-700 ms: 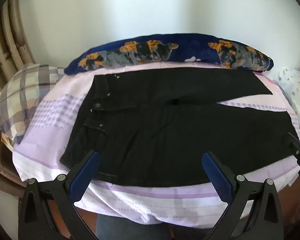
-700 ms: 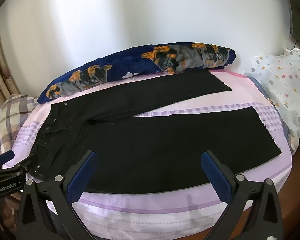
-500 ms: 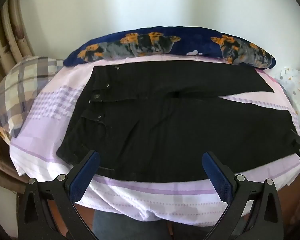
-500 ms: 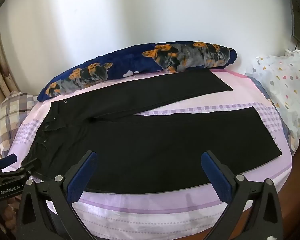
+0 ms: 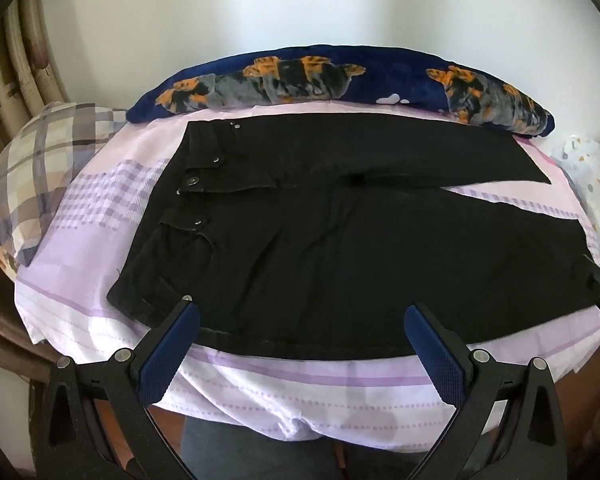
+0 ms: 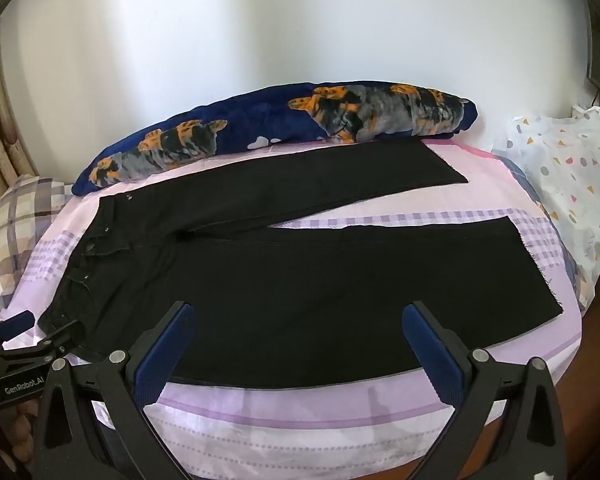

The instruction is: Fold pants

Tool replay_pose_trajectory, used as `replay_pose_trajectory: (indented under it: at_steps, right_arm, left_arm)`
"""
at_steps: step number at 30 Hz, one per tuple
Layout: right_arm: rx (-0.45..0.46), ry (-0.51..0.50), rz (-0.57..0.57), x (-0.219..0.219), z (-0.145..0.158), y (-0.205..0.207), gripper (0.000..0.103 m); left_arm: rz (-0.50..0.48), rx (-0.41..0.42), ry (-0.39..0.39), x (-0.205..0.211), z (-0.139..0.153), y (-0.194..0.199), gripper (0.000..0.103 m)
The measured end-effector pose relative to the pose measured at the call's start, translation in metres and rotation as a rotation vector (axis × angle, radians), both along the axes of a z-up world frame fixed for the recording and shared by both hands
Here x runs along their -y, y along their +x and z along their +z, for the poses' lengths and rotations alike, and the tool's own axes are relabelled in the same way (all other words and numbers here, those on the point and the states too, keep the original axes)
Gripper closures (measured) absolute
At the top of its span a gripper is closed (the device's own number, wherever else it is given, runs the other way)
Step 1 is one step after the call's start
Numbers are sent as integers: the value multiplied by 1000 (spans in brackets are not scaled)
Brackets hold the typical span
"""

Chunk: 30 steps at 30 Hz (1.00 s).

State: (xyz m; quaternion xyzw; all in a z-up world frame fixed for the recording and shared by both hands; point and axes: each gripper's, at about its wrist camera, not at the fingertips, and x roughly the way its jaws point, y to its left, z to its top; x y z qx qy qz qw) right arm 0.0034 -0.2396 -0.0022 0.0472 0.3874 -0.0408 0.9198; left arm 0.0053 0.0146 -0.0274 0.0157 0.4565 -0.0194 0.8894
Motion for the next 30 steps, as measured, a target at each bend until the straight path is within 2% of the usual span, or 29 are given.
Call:
replay_pose_trajectory:
  at_steps: [18,30]
  right_arm:
    - [-6,-43,28,-7,-2,0,0]
    - [-11,-50,6,-4,-3,1,0]
  left_arm:
    - [2,-3,-23,0,-5,-1,1]
    - [-16,8,-19,9,-1,-4,1]
